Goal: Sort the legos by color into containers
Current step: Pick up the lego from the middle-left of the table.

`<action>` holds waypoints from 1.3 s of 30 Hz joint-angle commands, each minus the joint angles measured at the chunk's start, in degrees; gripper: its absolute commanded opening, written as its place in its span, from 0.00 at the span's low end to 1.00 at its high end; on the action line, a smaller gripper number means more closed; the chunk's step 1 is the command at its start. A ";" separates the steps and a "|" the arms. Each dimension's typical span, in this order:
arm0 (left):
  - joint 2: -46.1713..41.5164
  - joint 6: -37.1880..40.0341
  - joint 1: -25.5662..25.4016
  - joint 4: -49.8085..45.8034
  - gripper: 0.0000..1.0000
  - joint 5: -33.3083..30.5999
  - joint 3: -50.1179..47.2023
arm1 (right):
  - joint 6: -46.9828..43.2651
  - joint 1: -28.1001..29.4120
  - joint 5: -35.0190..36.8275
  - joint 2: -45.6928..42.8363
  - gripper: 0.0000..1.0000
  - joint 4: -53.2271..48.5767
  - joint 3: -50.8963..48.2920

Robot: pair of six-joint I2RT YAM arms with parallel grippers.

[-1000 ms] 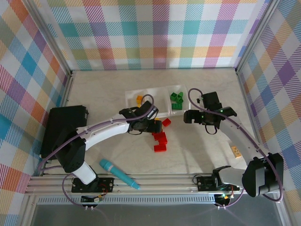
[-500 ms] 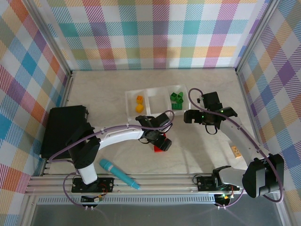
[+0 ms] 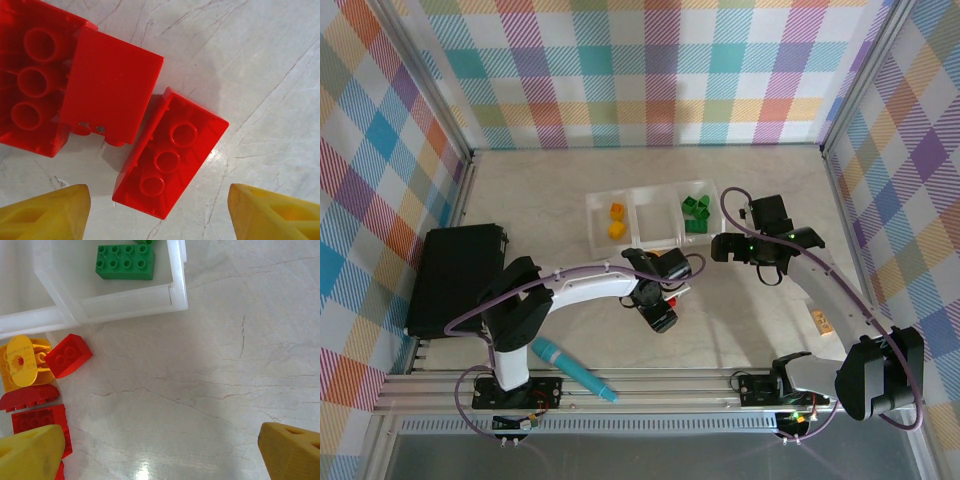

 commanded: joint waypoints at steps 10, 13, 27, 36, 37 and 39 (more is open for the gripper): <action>3.81 2.84 -0.35 -1.72 0.69 0.96 2.64 | 0.66 -0.28 0.74 -0.45 0.99 -0.68 0.39; 4.42 2.99 -0.35 -1.43 0.69 1.45 2.56 | 0.68 -0.28 0.74 -0.43 0.99 -0.63 0.39; 9.33 2.99 -0.35 -2.56 0.55 0.63 3.74 | 0.68 -0.28 0.81 -0.48 0.99 -0.69 0.39; 7.43 2.88 -0.43 -2.28 0.32 1.99 3.24 | 0.68 -0.29 0.98 -0.25 0.99 -0.62 0.57; 6.83 2.97 -0.43 -2.40 0.30 2.34 3.23 | 0.72 -0.31 1.09 -0.30 0.99 -0.72 0.57; 5.28 3.02 -0.43 -2.32 0.28 2.92 3.05 | 0.68 -0.27 1.05 -0.24 0.99 -0.59 0.57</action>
